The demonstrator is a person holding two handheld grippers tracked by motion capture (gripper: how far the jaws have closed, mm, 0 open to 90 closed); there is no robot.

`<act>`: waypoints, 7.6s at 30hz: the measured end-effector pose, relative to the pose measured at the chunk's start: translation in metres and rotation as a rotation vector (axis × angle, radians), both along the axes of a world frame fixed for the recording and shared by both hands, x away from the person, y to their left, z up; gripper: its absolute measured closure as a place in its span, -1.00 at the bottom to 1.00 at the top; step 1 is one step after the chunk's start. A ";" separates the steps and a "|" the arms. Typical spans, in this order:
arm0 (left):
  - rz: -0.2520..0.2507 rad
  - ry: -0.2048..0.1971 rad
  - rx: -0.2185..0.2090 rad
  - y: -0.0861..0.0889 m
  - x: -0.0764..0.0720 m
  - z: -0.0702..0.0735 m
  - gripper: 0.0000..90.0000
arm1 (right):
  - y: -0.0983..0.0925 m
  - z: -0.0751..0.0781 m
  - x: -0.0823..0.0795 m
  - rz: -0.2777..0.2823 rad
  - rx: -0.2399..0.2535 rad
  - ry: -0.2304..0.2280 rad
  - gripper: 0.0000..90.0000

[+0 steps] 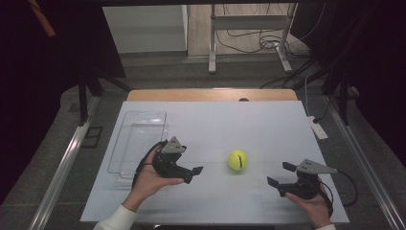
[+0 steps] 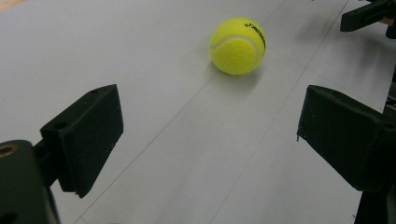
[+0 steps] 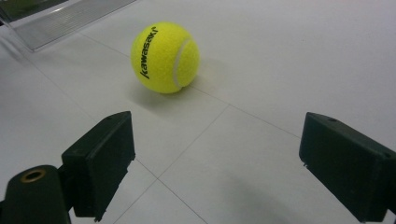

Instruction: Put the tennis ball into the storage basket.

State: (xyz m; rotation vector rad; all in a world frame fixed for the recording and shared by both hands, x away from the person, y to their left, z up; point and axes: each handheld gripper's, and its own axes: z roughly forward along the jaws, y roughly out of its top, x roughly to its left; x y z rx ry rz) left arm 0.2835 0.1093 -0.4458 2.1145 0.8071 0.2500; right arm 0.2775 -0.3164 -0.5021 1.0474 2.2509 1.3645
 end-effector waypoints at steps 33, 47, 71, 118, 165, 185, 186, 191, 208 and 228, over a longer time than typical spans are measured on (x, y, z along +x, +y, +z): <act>-0.054 0.012 0.013 -0.026 0.015 0.001 -0.85 | 0.001 -0.001 0.001 0.003 -0.006 0.001 -0.76; -0.069 0.013 0.017 -0.036 0.020 0.000 -0.85 | 0.000 -0.002 0.001 -0.001 -0.006 0.006 -0.76; -0.089 0.019 0.025 -0.049 0.031 -0.002 -0.86 | 0.000 -0.002 0.002 0.001 -0.009 0.006 -0.77; -0.130 0.050 0.039 -0.089 0.056 0.001 -0.87 | 0.000 -0.004 0.002 0.006 -0.017 0.014 -0.77; -0.170 0.159 0.099 -0.128 0.084 -0.018 -0.90 | 0.000 -0.006 0.003 0.005 -0.022 0.017 -0.77; -0.184 0.196 0.144 -0.149 0.092 -0.033 -0.90 | 0.000 -0.006 0.003 0.006 -0.025 0.018 -0.76; -0.182 0.199 0.144 -0.150 0.093 -0.034 -0.90 | 0.000 -0.006 0.003 0.006 -0.026 0.018 -0.76; -0.188 0.211 0.159 -0.154 0.095 -0.040 -0.90 | 0.000 -0.006 0.003 0.007 -0.026 0.018 -0.76; -0.209 0.234 0.225 -0.161 0.094 -0.049 -0.72 | 0.000 -0.006 0.003 0.007 -0.026 0.019 -0.76; -0.206 0.193 0.245 -0.159 0.092 -0.048 -0.42 | -0.001 -0.006 0.003 0.006 -0.027 0.019 -0.76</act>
